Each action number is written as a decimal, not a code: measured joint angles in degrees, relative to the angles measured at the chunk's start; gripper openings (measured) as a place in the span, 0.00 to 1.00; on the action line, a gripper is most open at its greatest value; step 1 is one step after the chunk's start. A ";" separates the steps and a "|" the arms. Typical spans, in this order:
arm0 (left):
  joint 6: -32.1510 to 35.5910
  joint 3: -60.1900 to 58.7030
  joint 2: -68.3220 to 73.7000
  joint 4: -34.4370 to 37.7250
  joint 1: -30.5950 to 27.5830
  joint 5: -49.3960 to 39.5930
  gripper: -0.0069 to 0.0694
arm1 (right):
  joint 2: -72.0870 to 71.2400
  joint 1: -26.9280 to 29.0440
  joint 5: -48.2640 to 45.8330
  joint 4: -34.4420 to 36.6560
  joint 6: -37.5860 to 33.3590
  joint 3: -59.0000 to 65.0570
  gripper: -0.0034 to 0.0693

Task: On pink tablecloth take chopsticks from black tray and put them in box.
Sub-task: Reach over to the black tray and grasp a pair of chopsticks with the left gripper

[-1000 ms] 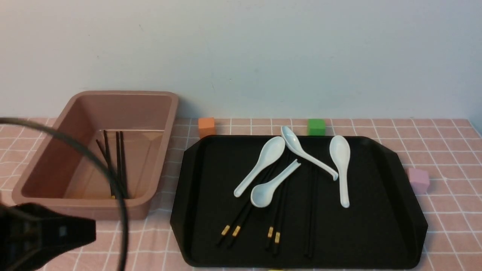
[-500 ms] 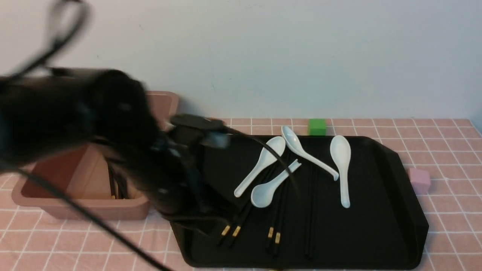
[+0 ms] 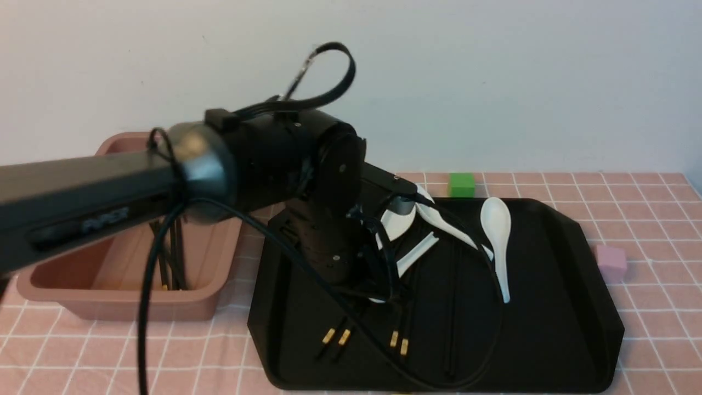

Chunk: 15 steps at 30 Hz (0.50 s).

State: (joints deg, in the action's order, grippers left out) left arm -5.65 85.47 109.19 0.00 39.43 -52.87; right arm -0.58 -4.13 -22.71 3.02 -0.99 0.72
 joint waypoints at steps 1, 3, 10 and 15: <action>0.00 0.24 0.97 0.00 0.00 0.00 0.37 | 0.00 0.00 0.00 0.00 0.00 0.00 0.38; 0.00 0.28 3.27 0.00 0.00 0.07 0.49 | 0.00 0.00 0.00 0.00 0.00 0.00 0.38; -1.66 0.28 6.98 -2.90 0.00 2.06 0.69 | 0.00 0.00 0.00 0.00 0.00 0.00 0.38; -3.46 0.62 7.53 -6.18 0.00 4.19 0.71 | 0.00 0.00 0.00 0.00 0.00 0.00 0.38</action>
State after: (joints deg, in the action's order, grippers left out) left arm -9.11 86.09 116.72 -6.18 39.43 -48.68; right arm -0.58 -4.13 -22.71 3.02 -0.99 0.72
